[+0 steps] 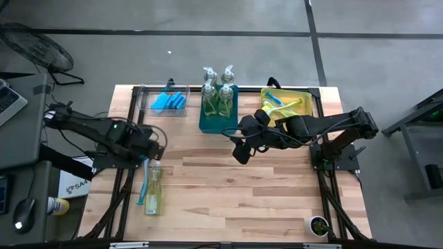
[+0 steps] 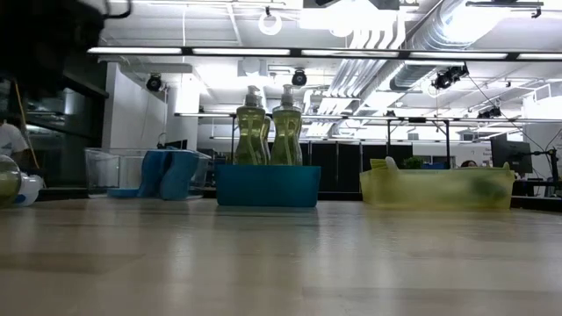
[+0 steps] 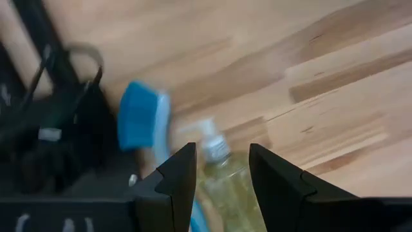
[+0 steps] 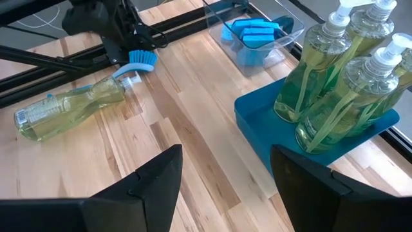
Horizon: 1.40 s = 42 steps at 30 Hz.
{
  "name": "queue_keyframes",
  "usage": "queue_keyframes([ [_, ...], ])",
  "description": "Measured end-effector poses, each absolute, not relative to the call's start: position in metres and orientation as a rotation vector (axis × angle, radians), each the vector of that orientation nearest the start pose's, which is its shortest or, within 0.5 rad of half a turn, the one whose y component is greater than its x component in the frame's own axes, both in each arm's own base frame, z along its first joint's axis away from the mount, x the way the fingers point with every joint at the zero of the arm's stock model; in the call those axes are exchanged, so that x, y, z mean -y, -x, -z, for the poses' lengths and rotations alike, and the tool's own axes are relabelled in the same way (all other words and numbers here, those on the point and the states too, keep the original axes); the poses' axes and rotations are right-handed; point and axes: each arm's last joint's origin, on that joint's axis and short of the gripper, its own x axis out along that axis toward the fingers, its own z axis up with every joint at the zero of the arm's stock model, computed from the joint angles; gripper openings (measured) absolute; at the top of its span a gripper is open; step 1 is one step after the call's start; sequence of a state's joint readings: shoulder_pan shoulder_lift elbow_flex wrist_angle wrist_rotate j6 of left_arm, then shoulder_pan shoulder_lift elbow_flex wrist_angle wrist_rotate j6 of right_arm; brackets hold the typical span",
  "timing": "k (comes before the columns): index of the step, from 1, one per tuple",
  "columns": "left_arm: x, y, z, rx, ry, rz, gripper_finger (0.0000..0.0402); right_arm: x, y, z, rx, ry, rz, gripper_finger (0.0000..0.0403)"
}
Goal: Pick & Place Kitchen Sink Supplies
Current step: Put the blue dish brush into the yellow bin
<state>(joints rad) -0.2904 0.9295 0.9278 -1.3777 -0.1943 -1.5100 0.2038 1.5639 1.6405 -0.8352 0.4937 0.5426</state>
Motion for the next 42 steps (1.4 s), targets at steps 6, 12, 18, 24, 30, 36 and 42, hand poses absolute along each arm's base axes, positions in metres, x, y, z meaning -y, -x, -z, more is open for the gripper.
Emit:
queue_keyframes([
  [6, 0.043, -0.114, -0.256, -1.130, 1.005, -0.946, 0.0140, -0.052, -0.322, -0.382, -0.612, -0.253, 0.464, 0.0228],
  [12, 0.054, -0.112, -0.236, -1.137, 1.057, -0.950, 0.0140, -0.052, -0.322, -0.382, -0.611, -0.256, 0.466, 0.0228],
  [18, 0.070, -0.111, -0.223, -1.174, 1.077, -0.944, 0.0140, -0.052, -0.322, -0.382, -0.608, -0.270, 0.471, 0.0228],
  [24, 0.090, -0.112, -0.211, -1.205, 1.059, -1.052, 0.0140, -0.052, -0.321, -0.382, -0.608, -0.280, 0.480, 0.0228],
  [30, 0.111, -0.111, -0.193, -1.219, 1.012, -1.190, 0.0140, -0.052, -0.321, -0.382, -0.608, -0.284, 0.481, 0.0228],
  [36, 0.126, -0.119, -0.174, -1.262, 0.974, -1.263, 0.0140, -0.052, -0.321, -0.382, -0.609, -0.283, 0.481, 0.0228],
  [42, 0.135, -0.128, -0.154, -1.258, 0.965, -1.273, 0.0140, -0.052, -0.321, -0.382, -0.611, -0.286, 0.476, 0.0228],
])
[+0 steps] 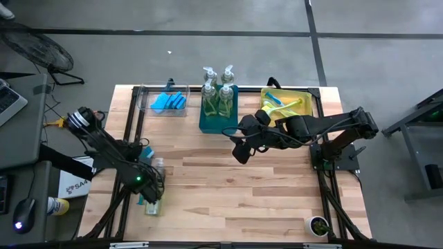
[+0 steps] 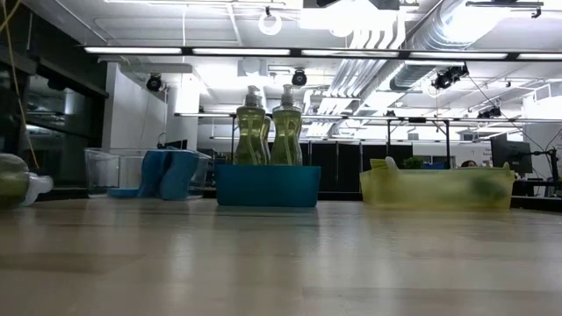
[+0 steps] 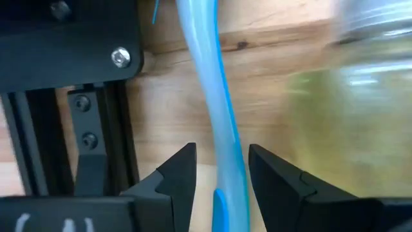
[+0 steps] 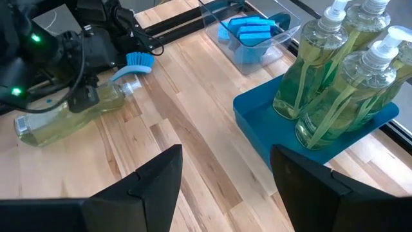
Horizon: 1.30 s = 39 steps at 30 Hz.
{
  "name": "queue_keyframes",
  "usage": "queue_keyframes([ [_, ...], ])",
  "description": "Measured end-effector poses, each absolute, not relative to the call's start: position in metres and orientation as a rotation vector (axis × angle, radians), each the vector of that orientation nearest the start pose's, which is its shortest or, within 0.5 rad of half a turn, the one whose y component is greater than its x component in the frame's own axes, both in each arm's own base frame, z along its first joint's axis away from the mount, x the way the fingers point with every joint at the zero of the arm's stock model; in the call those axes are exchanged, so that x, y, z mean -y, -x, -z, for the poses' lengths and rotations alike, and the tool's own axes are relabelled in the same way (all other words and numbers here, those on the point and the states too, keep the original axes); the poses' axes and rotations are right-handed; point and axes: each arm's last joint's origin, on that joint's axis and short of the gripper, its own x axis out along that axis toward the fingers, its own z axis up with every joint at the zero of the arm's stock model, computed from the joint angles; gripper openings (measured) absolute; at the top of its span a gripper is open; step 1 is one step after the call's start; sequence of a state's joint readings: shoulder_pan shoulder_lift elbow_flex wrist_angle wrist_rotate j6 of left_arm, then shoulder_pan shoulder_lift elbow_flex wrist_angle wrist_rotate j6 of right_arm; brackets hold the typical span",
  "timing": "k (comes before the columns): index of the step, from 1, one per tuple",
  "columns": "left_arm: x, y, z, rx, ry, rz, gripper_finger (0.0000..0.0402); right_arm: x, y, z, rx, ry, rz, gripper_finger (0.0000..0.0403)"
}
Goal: Pick & Place Kitchen Sink Supplies
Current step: Put the blue dish brush into the yellow bin
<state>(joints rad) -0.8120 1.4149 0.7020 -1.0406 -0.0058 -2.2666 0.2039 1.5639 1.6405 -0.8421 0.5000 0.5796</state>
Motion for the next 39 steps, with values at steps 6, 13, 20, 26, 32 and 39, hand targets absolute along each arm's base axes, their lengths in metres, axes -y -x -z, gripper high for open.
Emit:
queue_keyframes([
  [6, 0.133, -0.126, -0.137, -1.258, 0.997, -1.270, 0.0139, -0.053, -0.321, -0.381, -0.616, -0.291, 0.465, 0.0228],
  [13, 0.133, -0.126, -0.132, -1.267, 1.005, -1.238, 0.0105, -0.053, -0.321, -0.381, -0.619, -0.320, 0.454, 0.0228],
  [20, 0.135, -0.129, -0.135, -1.272, 0.970, -1.182, 0.0048, -0.053, -0.321, -0.381, -0.622, -0.323, 0.450, 0.0228],
  [26, 0.139, -0.134, -0.145, -1.273, 0.910, -1.106, 0.0048, -0.054, -0.321, -0.381, -0.626, -0.326, 0.442, 0.0228],
  [32, 0.138, -0.139, -0.166, -1.172, 0.823, -1.024, 0.0048, -0.055, -0.320, -0.380, -0.645, -0.332, 0.429, 0.0228],
  [39, 0.125, -0.135, -0.215, -0.973, 0.638, -0.974, 0.0048, -0.066, -0.317, -0.373, -0.648, -0.296, 0.469, 0.0228],
])
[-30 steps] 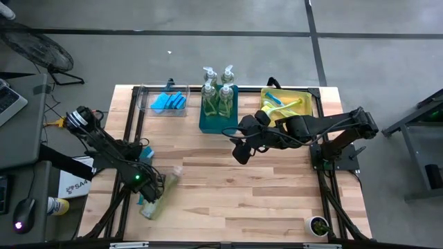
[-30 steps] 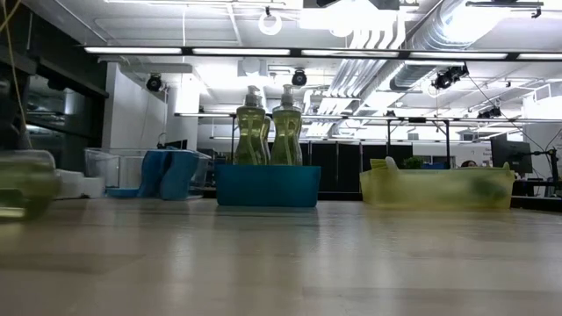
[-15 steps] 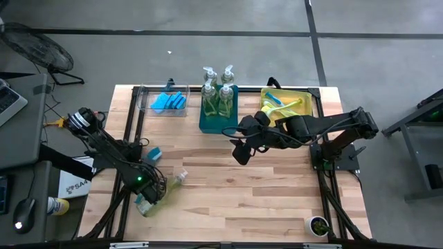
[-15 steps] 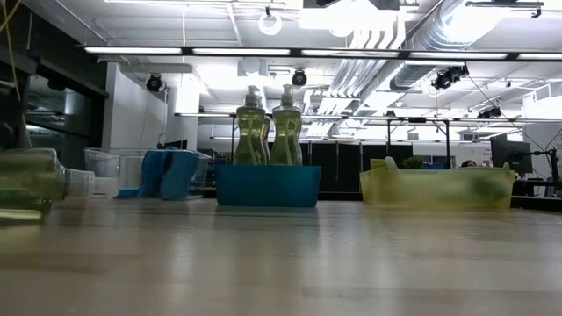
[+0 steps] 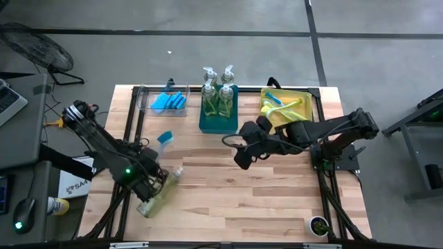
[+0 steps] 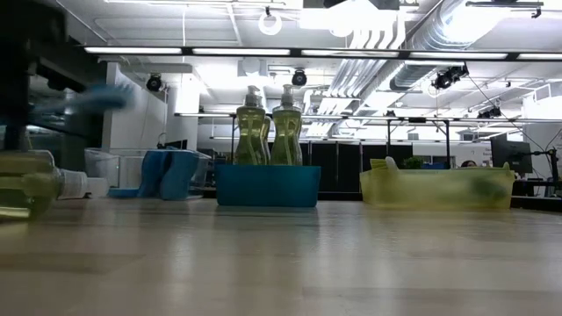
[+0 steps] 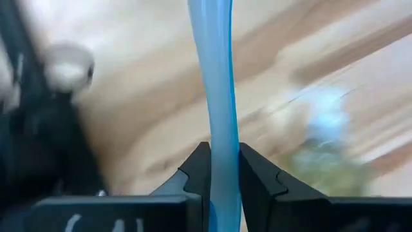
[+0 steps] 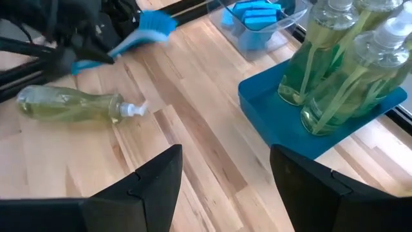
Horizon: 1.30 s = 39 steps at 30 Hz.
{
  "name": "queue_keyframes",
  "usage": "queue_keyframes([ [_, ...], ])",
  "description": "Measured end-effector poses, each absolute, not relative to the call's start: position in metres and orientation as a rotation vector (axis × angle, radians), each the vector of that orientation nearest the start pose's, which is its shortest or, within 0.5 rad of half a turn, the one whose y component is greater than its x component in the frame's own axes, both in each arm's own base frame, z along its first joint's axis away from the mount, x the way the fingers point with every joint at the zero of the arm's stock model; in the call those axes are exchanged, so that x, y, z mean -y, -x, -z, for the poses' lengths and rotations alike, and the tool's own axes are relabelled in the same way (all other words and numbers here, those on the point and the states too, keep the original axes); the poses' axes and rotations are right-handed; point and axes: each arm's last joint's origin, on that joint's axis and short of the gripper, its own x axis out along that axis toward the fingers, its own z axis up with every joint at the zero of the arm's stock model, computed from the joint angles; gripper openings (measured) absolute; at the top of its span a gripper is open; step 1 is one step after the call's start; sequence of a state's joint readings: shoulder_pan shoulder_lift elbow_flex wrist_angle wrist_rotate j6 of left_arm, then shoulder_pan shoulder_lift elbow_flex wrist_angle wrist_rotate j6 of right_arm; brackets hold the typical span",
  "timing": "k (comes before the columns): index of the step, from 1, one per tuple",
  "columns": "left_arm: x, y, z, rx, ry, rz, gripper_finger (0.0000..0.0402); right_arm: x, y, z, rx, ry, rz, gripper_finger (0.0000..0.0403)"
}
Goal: Pick & Place Kitchen Sink Supplies
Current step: Put the blue dish brush into the yellow bin
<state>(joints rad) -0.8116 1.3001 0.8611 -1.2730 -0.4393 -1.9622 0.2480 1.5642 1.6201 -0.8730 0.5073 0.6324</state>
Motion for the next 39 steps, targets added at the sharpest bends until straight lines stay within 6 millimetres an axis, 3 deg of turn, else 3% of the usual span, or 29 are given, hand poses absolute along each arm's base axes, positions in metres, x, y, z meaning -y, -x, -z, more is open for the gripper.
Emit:
queue_keyframes([
  [6, 0.119, -0.142, -0.262, -0.659, 0.498, -0.758, 0.0048, -0.079, -0.329, -0.348, -0.565, -0.361, 0.391, 0.0228],
  [13, 0.122, -0.150, -0.301, -0.477, 0.352, -0.584, 0.0048, -0.087, -0.348, -0.327, -0.307, -0.448, 0.203, 0.0228],
  [18, 0.120, -0.169, -0.313, -0.435, 0.316, -0.532, 0.0048, -0.082, -0.353, -0.322, -0.133, -0.426, 0.146, 0.0228],
  [27, 0.095, -0.219, -0.339, -0.350, 0.233, -0.358, 0.0048, -0.072, -0.356, -0.326, -0.065, -0.361, 0.116, 0.0228],
  [39, 0.068, -0.241, -0.354, -0.288, 0.210, -0.159, 0.0048, -0.060, -0.359, -0.331, -0.012, -0.347, 0.152, 0.0228],
])
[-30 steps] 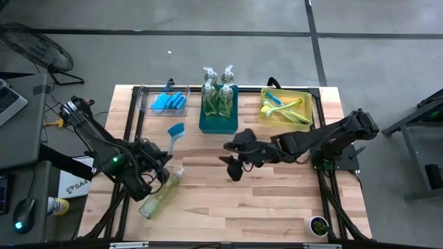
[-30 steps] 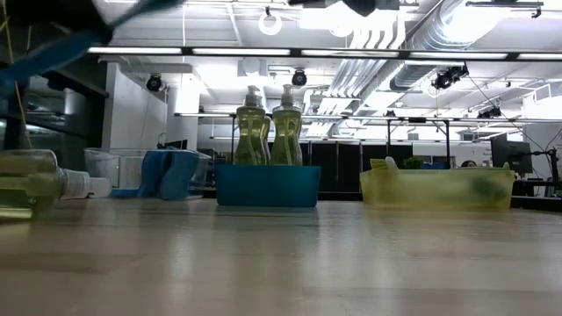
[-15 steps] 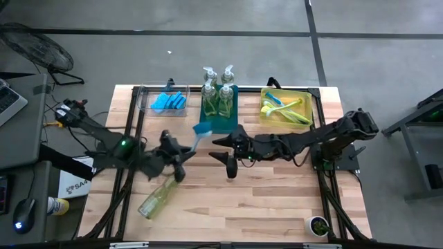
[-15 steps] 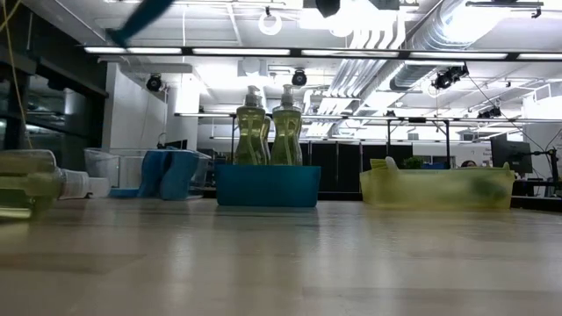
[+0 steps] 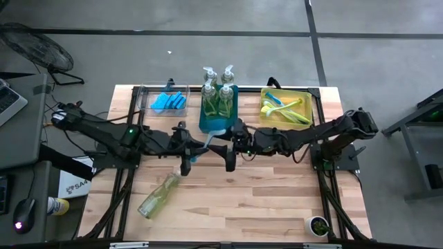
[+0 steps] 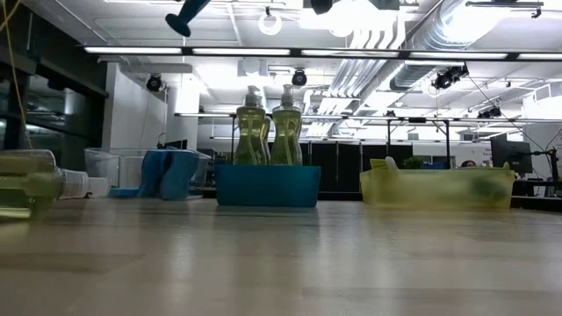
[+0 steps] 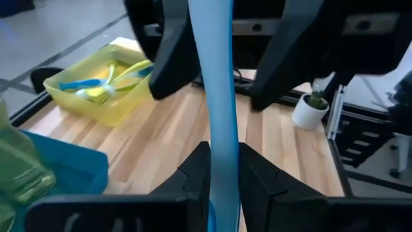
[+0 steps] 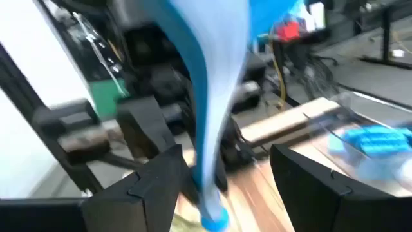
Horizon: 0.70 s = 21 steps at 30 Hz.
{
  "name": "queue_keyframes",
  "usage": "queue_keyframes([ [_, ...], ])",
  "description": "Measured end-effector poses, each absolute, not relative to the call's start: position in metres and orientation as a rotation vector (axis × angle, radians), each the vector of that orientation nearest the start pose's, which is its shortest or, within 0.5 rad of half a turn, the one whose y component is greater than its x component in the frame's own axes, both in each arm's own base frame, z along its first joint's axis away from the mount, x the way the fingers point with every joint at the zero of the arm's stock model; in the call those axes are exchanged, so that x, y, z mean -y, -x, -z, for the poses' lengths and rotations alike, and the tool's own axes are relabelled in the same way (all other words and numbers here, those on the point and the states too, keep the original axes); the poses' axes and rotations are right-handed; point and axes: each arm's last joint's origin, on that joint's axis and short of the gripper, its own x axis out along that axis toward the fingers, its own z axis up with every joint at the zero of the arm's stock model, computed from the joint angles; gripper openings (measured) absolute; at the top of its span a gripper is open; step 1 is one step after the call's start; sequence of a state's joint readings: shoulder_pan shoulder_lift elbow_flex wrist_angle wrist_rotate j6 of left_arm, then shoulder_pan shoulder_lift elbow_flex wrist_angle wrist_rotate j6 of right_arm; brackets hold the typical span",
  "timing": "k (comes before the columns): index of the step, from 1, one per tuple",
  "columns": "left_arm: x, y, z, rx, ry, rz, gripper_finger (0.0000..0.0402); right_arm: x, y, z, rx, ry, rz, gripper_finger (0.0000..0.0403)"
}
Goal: Pick & Place Kitchen Sink Supplies
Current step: Put the blue dish brush into the yellow bin
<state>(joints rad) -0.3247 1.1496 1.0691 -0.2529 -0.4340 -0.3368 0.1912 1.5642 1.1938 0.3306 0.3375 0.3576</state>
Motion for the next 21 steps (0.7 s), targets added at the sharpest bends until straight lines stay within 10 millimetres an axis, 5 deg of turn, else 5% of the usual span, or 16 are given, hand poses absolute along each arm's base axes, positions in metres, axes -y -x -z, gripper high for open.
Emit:
queue_keyframes([
  [12, 0.069, -0.264, -0.344, -0.284, 0.213, -0.107, 0.0048, -0.048, -0.361, -0.340, 0.059, -0.367, 0.050, 0.0202],
  [21, 0.072, -0.278, -0.338, -0.251, 0.222, -0.102, 0.0048, -0.048, -0.362, -0.338, 0.038, -0.363, 0.016, 0.0087],
])
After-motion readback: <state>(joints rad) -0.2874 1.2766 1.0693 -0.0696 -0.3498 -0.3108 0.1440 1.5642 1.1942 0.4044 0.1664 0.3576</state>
